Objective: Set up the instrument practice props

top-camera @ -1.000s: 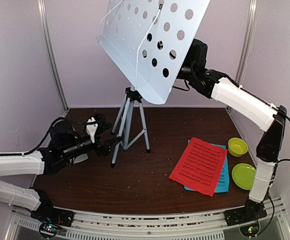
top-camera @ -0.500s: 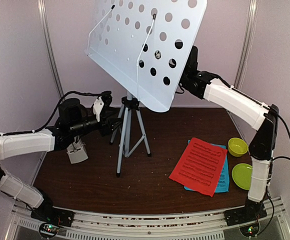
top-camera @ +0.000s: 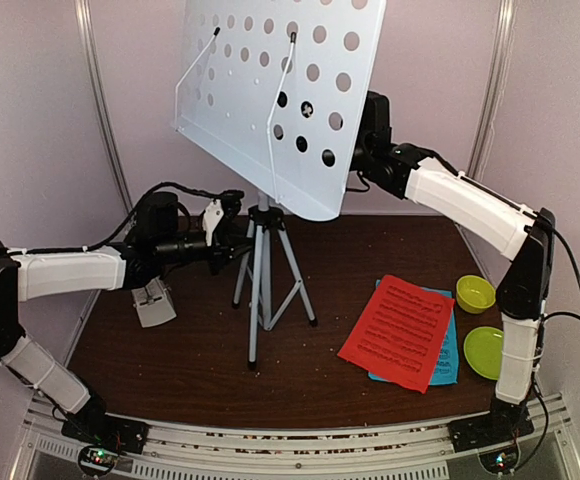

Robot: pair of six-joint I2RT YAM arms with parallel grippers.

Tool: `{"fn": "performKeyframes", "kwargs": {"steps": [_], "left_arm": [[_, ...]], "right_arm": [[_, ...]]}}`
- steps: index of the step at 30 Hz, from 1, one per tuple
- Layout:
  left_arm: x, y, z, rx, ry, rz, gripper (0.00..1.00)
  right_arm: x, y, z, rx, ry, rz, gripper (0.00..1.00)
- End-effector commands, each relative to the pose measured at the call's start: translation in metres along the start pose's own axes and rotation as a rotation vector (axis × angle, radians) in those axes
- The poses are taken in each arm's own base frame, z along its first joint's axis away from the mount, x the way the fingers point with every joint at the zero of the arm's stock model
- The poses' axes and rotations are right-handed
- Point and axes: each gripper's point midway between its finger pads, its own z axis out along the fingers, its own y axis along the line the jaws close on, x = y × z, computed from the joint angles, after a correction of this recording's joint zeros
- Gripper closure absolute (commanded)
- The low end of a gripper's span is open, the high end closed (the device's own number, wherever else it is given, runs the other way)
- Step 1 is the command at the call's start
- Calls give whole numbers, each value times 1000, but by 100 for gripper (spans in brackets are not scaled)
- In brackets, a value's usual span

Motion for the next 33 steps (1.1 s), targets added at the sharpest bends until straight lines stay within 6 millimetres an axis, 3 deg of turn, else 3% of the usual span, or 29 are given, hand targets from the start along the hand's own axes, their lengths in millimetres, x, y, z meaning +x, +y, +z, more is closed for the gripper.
{"fn": "performKeyframes", "kwargs": {"steps": [1, 6, 10, 15, 18, 21, 27, 33], "left_arm": [[-4, -8, -1, 37, -37, 12, 91], [-4, -7, -6, 5, -38, 18, 98], [-4, -7, -10, -13, -34, 25, 100], [-3, -7, -14, -30, -31, 27, 100], [-4, -6, -15, -35, -28, 24, 100], [-4, -5, -15, -39, -17, 21, 100], [-3, 1, -16, -74, -9, 10, 100], [-4, 6, -17, -107, 0, -18, 100]], "right_arm": [[-104, 34, -32, 11, -229, -304, 82], [-102, 32, -36, 32, -225, -297, 68], [-94, 29, -42, 57, -214, -283, 50], [-89, 29, -56, 91, -226, -276, 44], [-71, 26, -65, 129, -215, -246, 43], [-38, 23, -75, 179, -158, -211, 43], [51, 13, -94, 340, -54, -123, 44], [111, 2, -104, 470, -18, -68, 45]]}}
